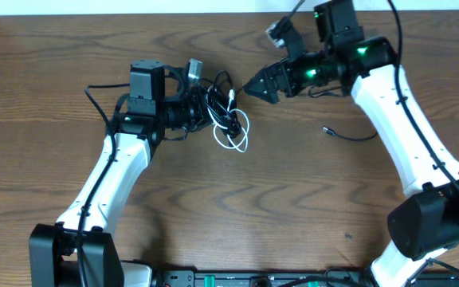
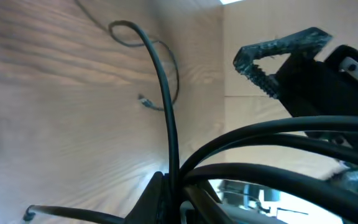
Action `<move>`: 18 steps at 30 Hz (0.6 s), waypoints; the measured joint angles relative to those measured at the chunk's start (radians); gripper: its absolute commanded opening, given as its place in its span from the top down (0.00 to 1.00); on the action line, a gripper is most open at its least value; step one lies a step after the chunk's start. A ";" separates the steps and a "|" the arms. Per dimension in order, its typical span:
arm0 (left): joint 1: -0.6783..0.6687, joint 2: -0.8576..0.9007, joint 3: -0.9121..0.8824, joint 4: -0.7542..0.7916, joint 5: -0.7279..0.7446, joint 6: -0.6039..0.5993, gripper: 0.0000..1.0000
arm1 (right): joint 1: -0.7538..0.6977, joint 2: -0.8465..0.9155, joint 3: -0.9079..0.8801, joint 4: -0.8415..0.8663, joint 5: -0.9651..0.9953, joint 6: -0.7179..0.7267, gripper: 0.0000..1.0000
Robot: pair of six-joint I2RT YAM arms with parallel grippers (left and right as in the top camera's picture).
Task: Untangle cables
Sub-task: 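Move the right gripper back to the bundle held by the left gripper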
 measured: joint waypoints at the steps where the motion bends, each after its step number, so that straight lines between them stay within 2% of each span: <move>1: 0.000 0.000 0.000 -0.001 0.007 -0.016 0.93 | 0.008 0.000 0.000 0.003 0.000 -0.002 0.08; 11: 0.000 0.000 0.000 0.000 0.042 -0.090 0.92 | 0.051 0.054 0.000 0.038 0.027 -0.010 0.19; 18: 0.000 0.000 0.000 0.000 0.042 -0.106 0.93 | 0.085 0.118 0.000 0.159 -0.001 0.002 0.30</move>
